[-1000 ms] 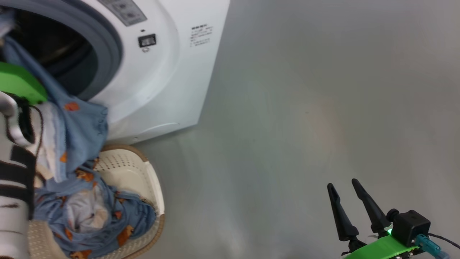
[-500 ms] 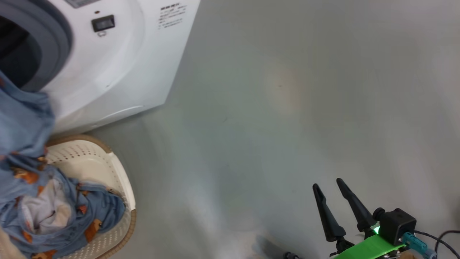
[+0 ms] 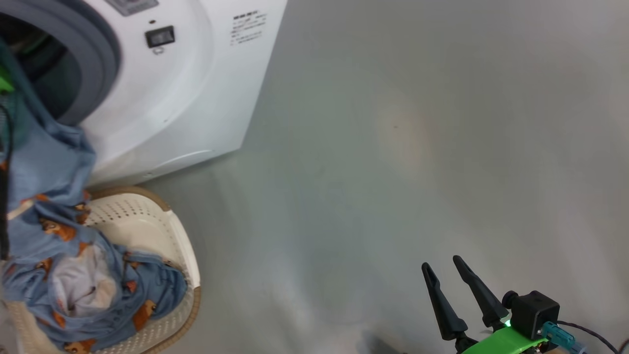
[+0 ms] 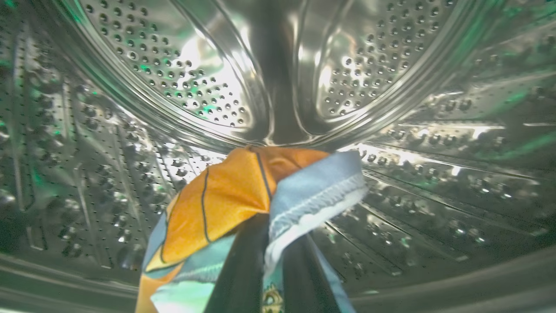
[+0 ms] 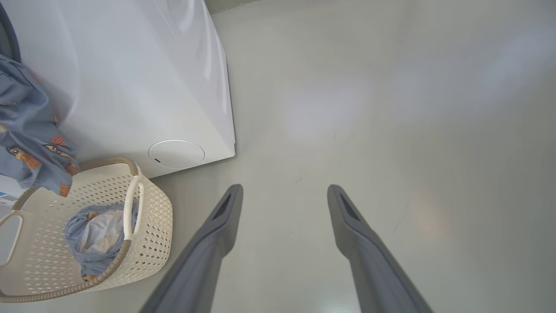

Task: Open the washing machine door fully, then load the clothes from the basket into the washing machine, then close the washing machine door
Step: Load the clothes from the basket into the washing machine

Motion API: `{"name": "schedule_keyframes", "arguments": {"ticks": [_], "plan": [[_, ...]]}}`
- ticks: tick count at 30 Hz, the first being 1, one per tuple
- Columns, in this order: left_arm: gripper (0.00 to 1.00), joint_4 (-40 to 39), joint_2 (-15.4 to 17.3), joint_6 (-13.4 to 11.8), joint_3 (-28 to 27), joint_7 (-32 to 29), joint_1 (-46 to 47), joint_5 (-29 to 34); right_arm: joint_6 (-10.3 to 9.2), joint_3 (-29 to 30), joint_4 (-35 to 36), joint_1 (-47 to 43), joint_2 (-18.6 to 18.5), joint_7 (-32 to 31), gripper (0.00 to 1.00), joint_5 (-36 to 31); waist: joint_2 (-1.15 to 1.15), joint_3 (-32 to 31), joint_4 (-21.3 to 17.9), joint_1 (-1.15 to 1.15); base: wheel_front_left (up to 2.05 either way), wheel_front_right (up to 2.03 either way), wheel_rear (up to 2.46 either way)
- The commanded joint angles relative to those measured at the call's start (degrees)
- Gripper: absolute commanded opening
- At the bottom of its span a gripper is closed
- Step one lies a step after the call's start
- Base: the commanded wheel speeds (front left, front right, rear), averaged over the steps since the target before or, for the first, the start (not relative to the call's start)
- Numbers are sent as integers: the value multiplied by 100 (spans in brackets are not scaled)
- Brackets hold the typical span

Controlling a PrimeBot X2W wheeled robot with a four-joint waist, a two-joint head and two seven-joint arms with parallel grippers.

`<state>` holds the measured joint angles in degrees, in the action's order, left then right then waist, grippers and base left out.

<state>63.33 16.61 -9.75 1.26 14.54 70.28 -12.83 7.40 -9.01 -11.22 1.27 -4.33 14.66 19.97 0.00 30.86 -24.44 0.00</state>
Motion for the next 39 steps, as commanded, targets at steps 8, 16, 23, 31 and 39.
{"name": "schedule_keyframes", "arguments": {"ticks": [8,16,23,31,39], "plan": [[100,247,-75,-95,-115,41,-333,-153,9,-25,-68,23,-286,34,100,27,0,-641,365,0,0,0,0],[100,-415,-469,-94,-382,44,-1330,-307,9,580,-171,-98,-209,34,100,-670,0,-1366,648,0,0,0,0],[100,-1087,-857,-39,-555,45,-2234,-285,9,1177,-108,-258,-52,34,100,-1534,0,-1821,966,0,0,0,0],[100,-2065,-1269,182,-622,45,-3438,-114,9,1204,124,-344,37,34,100,-1649,0,-2179,1569,0,0,0,0],[100,-3083,-1368,425,-460,45,-4384,-191,9,1139,421,-442,-112,34,100,-1541,0,-2360,1894,0,0,0,0]]}}
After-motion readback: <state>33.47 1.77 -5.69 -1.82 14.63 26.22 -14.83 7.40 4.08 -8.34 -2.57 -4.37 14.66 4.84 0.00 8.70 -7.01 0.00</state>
